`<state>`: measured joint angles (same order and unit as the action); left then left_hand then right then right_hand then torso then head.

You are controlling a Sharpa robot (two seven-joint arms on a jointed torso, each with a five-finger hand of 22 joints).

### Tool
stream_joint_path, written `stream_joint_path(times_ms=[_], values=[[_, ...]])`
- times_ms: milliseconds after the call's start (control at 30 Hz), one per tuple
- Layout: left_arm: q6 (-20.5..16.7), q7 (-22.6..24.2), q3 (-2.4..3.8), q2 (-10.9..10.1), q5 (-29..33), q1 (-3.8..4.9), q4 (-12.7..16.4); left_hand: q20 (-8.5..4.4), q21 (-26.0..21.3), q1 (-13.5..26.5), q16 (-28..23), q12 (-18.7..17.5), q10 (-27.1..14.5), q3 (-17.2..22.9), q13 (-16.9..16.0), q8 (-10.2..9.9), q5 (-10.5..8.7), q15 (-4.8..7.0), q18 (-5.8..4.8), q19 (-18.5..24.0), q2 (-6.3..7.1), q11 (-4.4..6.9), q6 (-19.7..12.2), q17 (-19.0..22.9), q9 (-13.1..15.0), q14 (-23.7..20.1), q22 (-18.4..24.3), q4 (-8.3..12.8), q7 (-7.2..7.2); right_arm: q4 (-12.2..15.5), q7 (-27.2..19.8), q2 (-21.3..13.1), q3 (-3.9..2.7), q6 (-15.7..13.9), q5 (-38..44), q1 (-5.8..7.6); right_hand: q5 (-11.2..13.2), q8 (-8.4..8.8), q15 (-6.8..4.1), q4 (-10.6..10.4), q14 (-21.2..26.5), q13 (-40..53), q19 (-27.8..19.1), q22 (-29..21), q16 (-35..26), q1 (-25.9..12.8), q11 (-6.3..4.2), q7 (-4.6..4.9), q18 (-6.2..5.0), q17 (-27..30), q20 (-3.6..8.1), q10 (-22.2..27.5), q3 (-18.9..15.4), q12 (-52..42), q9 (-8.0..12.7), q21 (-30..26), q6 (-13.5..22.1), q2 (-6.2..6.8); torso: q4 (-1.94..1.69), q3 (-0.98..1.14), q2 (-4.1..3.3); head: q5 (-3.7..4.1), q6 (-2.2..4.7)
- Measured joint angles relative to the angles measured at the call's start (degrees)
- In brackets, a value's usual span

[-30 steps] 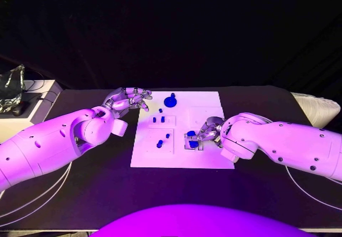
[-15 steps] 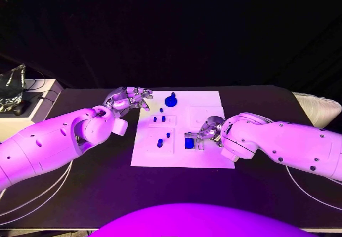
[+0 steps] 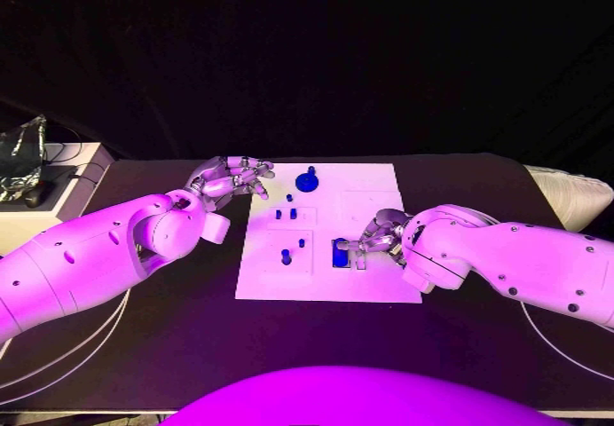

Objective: Assemble the parts on the task board

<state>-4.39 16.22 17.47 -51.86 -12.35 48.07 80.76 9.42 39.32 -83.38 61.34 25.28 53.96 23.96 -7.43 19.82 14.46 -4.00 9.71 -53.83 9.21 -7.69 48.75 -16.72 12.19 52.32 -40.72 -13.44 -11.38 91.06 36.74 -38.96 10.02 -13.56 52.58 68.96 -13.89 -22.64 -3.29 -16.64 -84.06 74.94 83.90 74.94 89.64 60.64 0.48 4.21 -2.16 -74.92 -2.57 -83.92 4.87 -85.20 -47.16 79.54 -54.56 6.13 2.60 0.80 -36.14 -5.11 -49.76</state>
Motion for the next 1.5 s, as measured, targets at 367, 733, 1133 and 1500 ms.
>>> stream_joint_path(times_ms=[367,733,1133,1500], values=[[0.02,-0.02,0.0,-0.07,0.0,-0.05,-0.05,0.2,0.0,0.0,0.0,0.0,0.0,0.0,0.0,0.0,0.0,0.0,0.0,0.2,0.0,0.0,0.0,0.01,-0.07,0.0,0.0,0.0,0.0,3.05,-5.28,-3.26,-0.02,-1.28,0.3,-0.41,0.94,-3.05,-1.23,0.23,0.02,-0.01,0.11,-0.01,0.0,6.84,-1.54,-1.44,0.0,0.0,0.93,-0.09,-0.02,-1.25,-1.6,2.6,-2.26,-0.4,0.05,0.04,-0.01,-0.12,-0.04],[0.05,-0.03,0.0,-0.01,0.0,-0.14,-0.13,0.2,0.0,0.0,0.0,0.0,0.0,0.0,0.0,0.0,0.0,0.0,0.0,0.2,0.0,0.0,0.0,0.0,-0.07,0.0,0.01,0.0,0.0,2.98,-8.33,-2.97,-0.03,-1.41,0.9,-1.04,1.72,-3.96,-1.64,0.39,0.02,-0.02,0.11,-0.01,0.0,10.38,-1.94,-1.89,0.0,0.0,1.34,-0.09,2.04,-1.86,-1.89,3.05,-2.71,-0.32,0.09,0.03,0.0,0.02,-0.01],[0.11,-0.08,0.0,0.0,0.0,-0.18,-0.21,0.2,0.0,0.0,0.0,0.0,0.0,0.0,0.0,0.0,0.0,0.0,0.0,0.2,0.0,0.0,0.0,-0.04,-0.06,0.0,0.01,0.0,0.0,1.31,-8.26,-1.35,-0.24,-1.75,2.57,-1.68,3.19,-3.96,-2.05,0.52,0.02,-0.03,0.11,-0.02,0.0,13.35,-2.34,-2.53,0.0,0.0,1.75,-0.09,5.34,-2.23,-1.24,3.05,-3.35,-0.47,-0.03,0.01,-0.01,-0.02,-0.21],[0.14,-0.12,0.0,-0.09,0.0,-0.19,-0.29,0.2,0.0,0.0,0.0,0.0,0.0,0.0,0.0,0.0,0.0,0.0,0.0,0.2,0.0,0.0,0.0,-0.04,-0.06,0.0,0.01,0.0,0.0,1.26,-8.29,-1.19,-0.32,-1.83,3.61,-1.82,3.39,-3.96,-2.04,0.46,0.02,-0.03,0.11,-0.02,0.0,13.81,-2.34,-2.64,0.0,0.0,1.75,-0.09,5.93,-2.56,-1.12,3.29,-3.46,-0.45,-0.01,-0.03,-0.01,-0.05,-0.25]])
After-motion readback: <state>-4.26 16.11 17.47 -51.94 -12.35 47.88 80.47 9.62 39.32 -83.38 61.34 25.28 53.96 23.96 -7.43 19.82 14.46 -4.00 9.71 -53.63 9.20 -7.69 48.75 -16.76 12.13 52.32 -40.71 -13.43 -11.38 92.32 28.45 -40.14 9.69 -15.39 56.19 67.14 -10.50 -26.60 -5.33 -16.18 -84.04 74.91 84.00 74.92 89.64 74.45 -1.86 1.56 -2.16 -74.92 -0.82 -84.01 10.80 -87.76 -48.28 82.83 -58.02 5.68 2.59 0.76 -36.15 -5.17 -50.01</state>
